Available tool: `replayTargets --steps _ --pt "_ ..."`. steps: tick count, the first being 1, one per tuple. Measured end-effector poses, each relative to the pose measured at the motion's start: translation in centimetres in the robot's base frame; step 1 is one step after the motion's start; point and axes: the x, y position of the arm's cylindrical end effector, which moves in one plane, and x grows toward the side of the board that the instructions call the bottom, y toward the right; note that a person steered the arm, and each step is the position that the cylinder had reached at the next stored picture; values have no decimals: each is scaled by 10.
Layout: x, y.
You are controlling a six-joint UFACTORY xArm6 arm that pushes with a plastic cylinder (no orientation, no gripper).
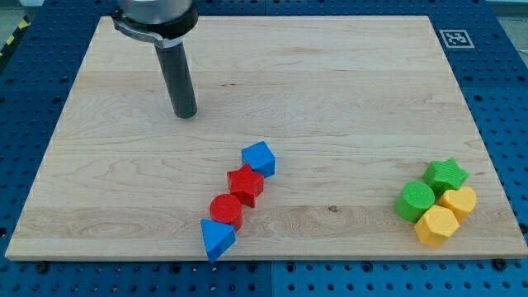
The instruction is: Move your arm to the bottom center
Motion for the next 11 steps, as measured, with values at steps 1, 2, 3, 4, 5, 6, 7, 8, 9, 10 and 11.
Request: replayTargets --steps 1,2,3,4,5,6,7,8,9,10,11 --pt "0 1" --pt "0 4" --pt "-1 49" --pt "0 116" --pt "15 147" --pt "21 150" --pt "39 165" --pt "55 186" --pt "90 192" --pt "124 192" --pt "160 188"
